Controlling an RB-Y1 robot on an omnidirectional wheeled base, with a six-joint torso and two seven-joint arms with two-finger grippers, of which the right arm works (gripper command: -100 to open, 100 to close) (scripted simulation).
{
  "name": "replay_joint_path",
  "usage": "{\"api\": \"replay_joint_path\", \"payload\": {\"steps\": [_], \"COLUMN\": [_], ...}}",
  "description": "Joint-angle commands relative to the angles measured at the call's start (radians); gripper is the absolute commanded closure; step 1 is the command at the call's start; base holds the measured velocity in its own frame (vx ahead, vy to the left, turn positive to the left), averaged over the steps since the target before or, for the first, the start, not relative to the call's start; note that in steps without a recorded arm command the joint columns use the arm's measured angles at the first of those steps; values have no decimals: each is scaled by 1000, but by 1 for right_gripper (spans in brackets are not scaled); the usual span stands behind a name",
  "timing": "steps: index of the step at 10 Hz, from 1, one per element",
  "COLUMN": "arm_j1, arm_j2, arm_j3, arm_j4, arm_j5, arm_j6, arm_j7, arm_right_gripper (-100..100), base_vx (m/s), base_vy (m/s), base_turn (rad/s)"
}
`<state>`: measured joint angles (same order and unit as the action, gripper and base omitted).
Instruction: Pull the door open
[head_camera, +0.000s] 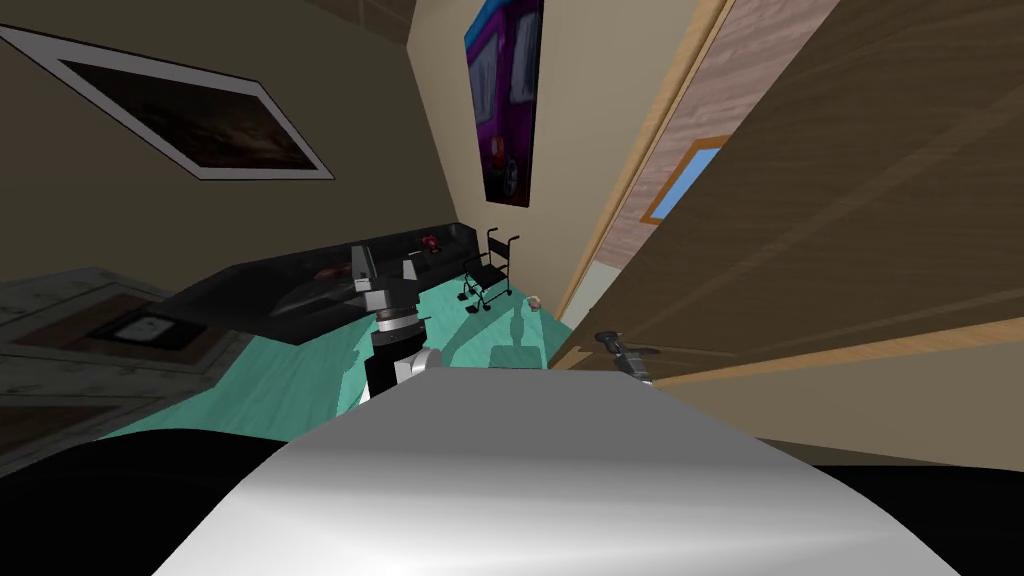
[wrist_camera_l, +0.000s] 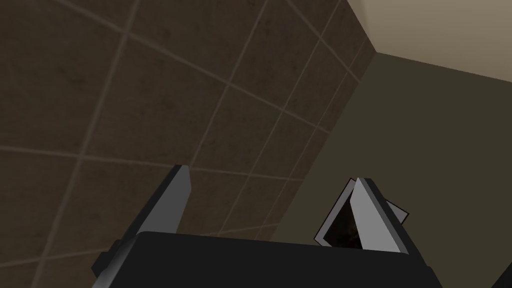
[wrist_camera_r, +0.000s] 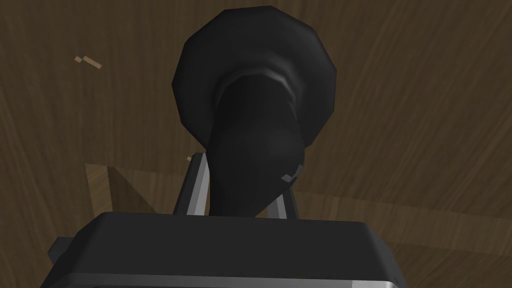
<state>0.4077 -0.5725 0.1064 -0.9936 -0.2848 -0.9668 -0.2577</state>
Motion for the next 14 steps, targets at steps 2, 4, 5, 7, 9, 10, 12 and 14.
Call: {"api": "replay_joint_path", "payload": {"steps": [2,4,5,7,9,10,12,14], "arm_j1": [4,4,4,5,5,6,6,6], "arm_j2": [-12,-23,-27,-38,-37,-40,-45,-51], "arm_j3": [13,22,26,35,36,43,49,55], "arm_j4": [19,33,40,54,54,63,73,86], "arm_j5": [2,3,4,5,5,5,4,3], "arm_j6": [-32,-54,-64,-85,-82,-93,-107,-125], "arm_j7": [-11,-20,-24,-33,-34,-38,-43,-48], "arm_right_gripper": [100,100,100,100,100,100,100,100], "base_vx": [-197,-224,-200,-219,-139,-128,-185,-209], "base_vy": [-44,-46,-58,-44,-46,-28,-61,-44], "base_turn": [147,148,152,142,64,103,175,151]}}
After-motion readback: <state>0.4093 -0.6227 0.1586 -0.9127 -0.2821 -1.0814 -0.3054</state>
